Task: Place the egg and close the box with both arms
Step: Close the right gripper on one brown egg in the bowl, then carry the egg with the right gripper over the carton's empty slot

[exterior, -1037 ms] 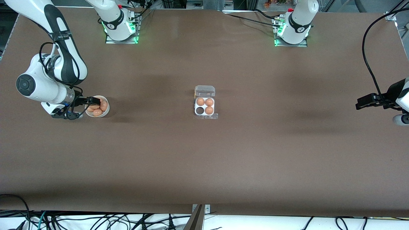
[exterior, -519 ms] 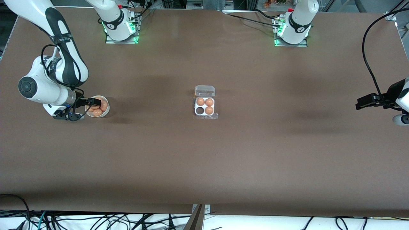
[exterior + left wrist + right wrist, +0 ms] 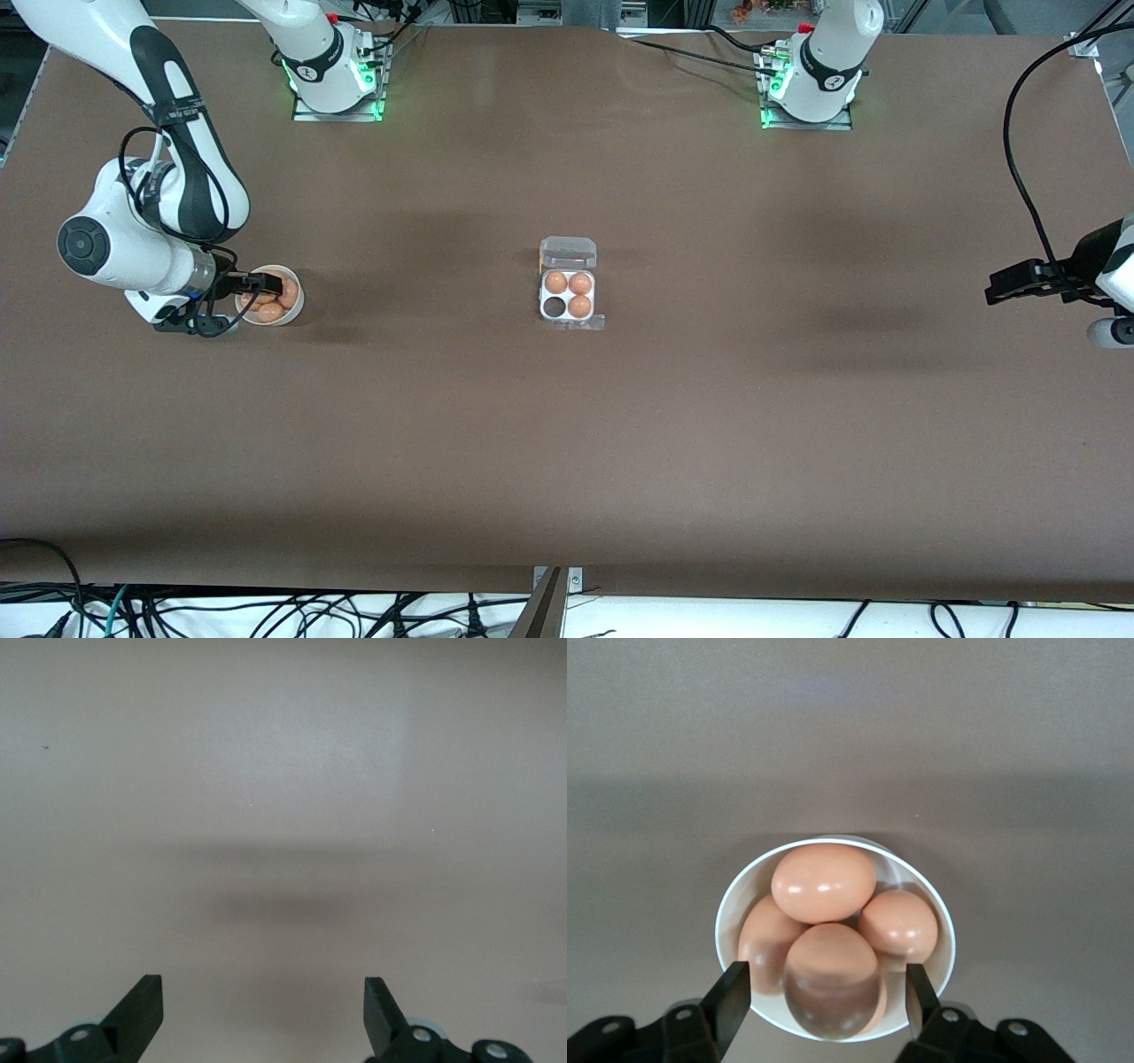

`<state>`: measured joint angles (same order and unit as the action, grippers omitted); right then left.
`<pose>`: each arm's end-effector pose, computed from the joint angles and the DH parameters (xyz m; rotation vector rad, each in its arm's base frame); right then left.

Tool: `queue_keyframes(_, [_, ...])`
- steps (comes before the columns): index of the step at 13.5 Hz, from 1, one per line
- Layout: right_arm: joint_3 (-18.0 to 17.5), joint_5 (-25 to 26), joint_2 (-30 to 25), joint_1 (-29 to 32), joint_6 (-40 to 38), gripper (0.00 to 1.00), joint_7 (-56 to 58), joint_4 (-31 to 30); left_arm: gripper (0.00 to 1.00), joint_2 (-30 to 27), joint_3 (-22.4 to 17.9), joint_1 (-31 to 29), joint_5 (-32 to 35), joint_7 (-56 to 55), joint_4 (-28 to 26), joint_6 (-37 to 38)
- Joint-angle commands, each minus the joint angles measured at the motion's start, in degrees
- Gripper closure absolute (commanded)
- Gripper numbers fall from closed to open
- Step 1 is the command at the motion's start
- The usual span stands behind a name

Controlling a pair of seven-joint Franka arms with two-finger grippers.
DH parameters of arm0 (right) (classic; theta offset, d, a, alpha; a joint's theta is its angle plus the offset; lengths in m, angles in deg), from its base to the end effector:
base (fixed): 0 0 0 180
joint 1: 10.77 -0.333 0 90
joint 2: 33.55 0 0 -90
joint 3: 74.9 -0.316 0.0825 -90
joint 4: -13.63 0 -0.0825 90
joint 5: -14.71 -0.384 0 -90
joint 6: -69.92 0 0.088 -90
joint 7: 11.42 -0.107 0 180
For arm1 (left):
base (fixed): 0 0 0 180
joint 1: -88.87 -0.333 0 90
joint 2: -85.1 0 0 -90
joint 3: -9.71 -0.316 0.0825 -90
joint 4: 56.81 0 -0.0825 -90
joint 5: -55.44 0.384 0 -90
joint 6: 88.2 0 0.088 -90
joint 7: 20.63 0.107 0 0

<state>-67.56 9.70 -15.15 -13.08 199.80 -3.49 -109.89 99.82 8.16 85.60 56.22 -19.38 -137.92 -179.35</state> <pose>0.5419 -0.0459 0.2338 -3.0824 0.0156 0.3134 0.6273 0.0523 0.5470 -3.1213 -0.0950 0.1290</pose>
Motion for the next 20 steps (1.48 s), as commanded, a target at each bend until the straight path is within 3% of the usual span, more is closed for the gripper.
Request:
queue_keyframes(1, [-0.31, -1.15, 0.58, 0.29, -0.07, 0.32, 1.47, 1.0, 0.0, 0.23, 0.06, -0.08, -0.33, 0.33, 0.95, 0.88])
queue_keyframes(7, [-0.31, -1.85, 0.93, 0.2, -0.43, 0.58, 1.56, 1.44, 0.0, 0.23, 0.24, 0.01, -0.86, 0.07, 0.95, 0.88])
queue_keyframes(13, [-0.4, -1.85, 0.93, -0.06, -1.48, 0.67, 1.64, 3.01, 0.0, 0.14, 0.24, 0.01, -0.86, -0.02, 0.95, 0.88])
queue_keyframes(20, [-0.4, -1.85, 0.93, -6.28, -11.75, 0.68, -4.74, 12.67, 0.0, 0.23, 0.33, 0.01, -0.68, -0.02, 0.95, 0.88])
